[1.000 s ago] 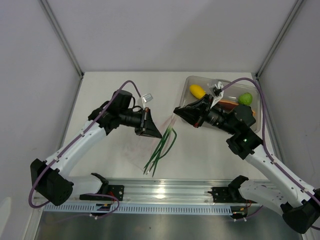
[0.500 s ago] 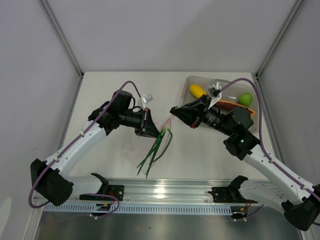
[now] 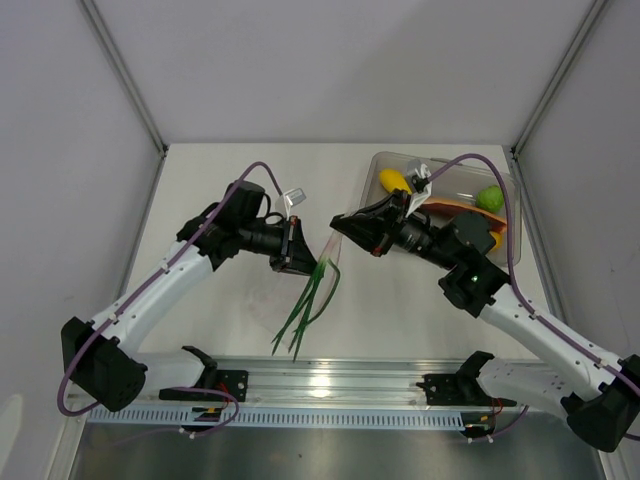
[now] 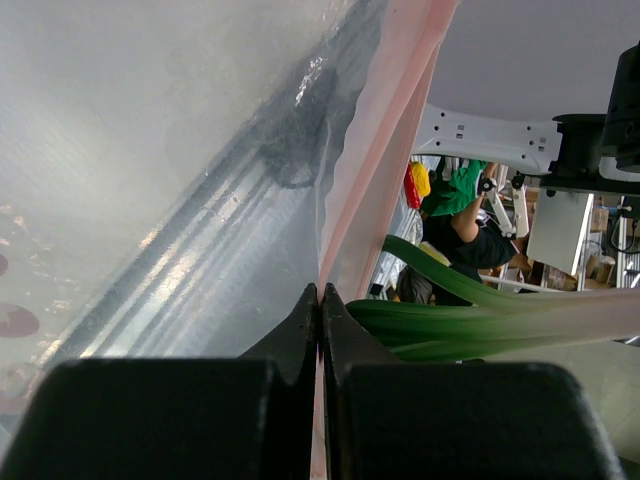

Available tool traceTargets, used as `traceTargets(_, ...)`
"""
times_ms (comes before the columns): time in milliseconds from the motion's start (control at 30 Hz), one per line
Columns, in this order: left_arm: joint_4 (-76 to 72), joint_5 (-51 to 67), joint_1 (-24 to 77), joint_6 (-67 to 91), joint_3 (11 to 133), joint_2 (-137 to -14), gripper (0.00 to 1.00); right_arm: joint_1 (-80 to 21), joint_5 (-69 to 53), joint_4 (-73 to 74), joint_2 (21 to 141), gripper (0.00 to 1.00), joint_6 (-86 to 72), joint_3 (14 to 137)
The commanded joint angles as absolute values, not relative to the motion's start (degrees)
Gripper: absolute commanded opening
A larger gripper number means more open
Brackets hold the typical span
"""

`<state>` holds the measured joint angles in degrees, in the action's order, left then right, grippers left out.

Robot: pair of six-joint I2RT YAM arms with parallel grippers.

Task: Place the food in the zip-top bag and seal the zipper
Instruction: Place the fake vegetable in the zipper food storage bag.

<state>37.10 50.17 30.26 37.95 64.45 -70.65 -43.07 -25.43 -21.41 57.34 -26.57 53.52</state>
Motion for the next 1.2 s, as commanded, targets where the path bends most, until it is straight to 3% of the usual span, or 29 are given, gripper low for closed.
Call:
traceTargets(0, 36.3, 51.5, 30.6, 37.4, 65.0, -70.8, 0.01, -44.5, -23.5, -25.0, 57.3, 0.0, -26.5, 56.9)
traceTargets(667, 36.8, 53.5, 30.6, 36.6, 66.7, -70.8, 0.0, -46.0, -21.8, -25.0, 57.0, 0.0, -23.2, 55.1)
traceTargets(1167, 30.8, 62.5, 30.6, 39.2, 64.6, -67.7, 0.01, -39.8, -29.7, -33.2, 55.4, 0.0, -27.6, 47.7)
